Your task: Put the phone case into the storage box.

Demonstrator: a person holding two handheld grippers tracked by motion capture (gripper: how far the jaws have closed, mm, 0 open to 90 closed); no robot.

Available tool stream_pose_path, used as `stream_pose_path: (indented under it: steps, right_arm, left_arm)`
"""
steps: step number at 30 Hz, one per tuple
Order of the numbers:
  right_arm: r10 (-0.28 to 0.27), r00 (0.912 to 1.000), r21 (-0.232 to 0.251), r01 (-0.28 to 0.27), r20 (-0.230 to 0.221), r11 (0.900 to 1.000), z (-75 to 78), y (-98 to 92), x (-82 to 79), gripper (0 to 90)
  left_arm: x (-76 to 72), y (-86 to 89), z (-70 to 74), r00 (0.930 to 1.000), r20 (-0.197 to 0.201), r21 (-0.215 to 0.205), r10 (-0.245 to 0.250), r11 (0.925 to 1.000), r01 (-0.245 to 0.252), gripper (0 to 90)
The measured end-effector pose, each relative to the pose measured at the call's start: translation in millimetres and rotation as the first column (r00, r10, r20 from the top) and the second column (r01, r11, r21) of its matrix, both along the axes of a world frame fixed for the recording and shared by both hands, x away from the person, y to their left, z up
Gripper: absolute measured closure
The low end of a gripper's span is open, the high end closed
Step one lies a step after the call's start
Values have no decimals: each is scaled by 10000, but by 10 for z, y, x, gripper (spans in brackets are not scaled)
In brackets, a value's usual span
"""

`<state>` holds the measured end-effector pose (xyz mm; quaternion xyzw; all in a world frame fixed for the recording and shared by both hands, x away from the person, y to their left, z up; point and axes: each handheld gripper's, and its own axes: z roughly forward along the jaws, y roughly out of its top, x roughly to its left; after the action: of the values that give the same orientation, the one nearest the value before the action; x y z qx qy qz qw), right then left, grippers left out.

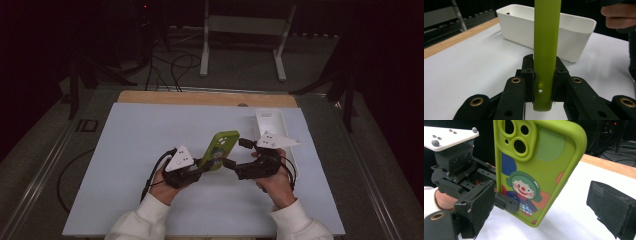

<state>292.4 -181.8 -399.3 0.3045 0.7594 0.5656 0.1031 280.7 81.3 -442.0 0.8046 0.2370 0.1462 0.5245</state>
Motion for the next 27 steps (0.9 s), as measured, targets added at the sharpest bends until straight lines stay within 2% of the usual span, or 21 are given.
stream_pose_path:
  steps: [12,22,27]
  right_arm:
    - [-617,9981,215,617,-3,9979,30,51,1,81]
    - [-757,9971,446,754,52,9962,52,92,5,81]
    - [-800,9968,586,802,-60,9951,75,105,8,81]
  left_arm:
    - [-32,-54,-17,9962,272,-28,831,9965,-831,771]
    - [-65,-107,-30,9910,471,-53,1252,9921,-1251,771]
    - [-83,-121,-37,9875,603,-86,1458,9893,-1455,771]
